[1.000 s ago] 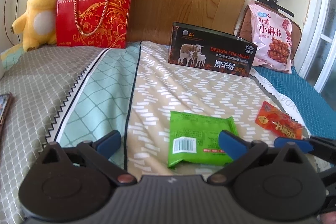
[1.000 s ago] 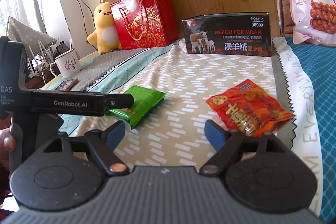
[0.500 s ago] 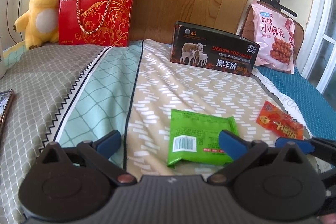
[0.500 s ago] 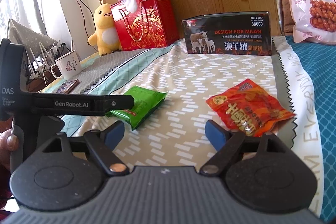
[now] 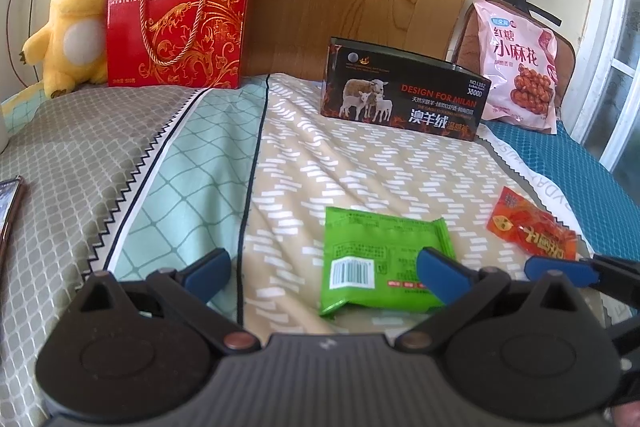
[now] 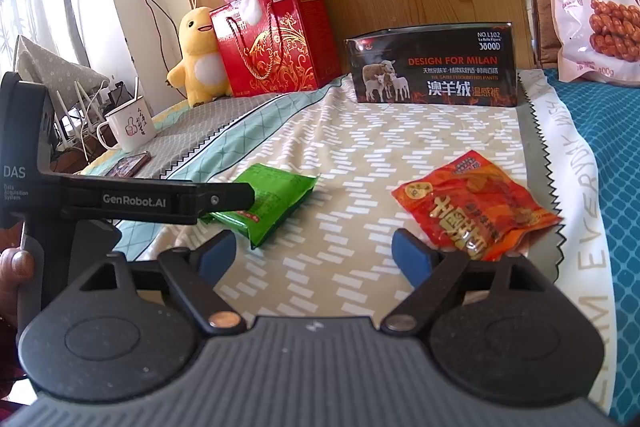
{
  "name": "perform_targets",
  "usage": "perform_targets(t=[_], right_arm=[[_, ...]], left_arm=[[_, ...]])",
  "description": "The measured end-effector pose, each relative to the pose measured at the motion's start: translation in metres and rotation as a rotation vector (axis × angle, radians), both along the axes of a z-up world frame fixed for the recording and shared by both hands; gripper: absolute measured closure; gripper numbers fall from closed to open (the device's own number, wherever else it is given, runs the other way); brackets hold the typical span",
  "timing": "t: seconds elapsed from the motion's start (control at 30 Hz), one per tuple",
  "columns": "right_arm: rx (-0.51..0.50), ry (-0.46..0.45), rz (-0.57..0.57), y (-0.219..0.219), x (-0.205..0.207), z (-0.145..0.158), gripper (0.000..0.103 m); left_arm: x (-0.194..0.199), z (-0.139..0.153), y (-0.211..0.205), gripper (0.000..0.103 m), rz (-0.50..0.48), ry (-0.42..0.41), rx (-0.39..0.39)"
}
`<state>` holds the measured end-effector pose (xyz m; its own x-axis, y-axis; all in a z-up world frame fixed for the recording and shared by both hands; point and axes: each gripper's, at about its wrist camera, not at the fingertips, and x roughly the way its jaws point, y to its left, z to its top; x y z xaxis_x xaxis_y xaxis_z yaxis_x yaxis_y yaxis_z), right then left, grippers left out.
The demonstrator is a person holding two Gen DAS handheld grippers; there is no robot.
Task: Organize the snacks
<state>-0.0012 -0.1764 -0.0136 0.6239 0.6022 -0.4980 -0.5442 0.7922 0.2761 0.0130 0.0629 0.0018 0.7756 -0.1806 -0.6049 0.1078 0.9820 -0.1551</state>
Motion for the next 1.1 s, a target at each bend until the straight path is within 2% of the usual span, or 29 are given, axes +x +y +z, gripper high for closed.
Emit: perform_targets(t=[0.27,0.57,0.7,0.8,0.93,1.0,1.1], right_arm=[[-0.008,-0.006,0.006,0.001,0.0,0.0,0.016],[-0.021,-0.011,0.034,0.005,0.0,-0.001,0.018],[-0.047,-0.037,0.069,0.011,-0.004,0.0,0.032],[-0.074,-0.053,0.095,0.016,-0.006,0.001,0.036],[-0.094,-0.043,0.123,0.022,-0.002,0.002,0.046],[-0.111,-0.043,0.131,0.027,0.001,0.003,0.056],[-0.124,-0.055,0.144,0.034,0.004,0.006,0.061]], left_arm=[[-0.002,0.001,0.002,0.001,0.001,-0.004,-0.003],[-0.015,0.007,0.03,0.018,-0.018,0.008,-0.104],[-0.014,0.011,0.035,0.026,-0.043,0.036,-0.149],[-0.013,0.017,0.031,0.03,-0.085,0.037,-0.166],[-0.012,0.026,0.016,0.03,-0.139,0.01,-0.118],[-0.006,0.024,0.011,0.034,-0.149,0.027,-0.091],[0.001,0.018,0.004,0.035,-0.162,0.067,-0.072]])
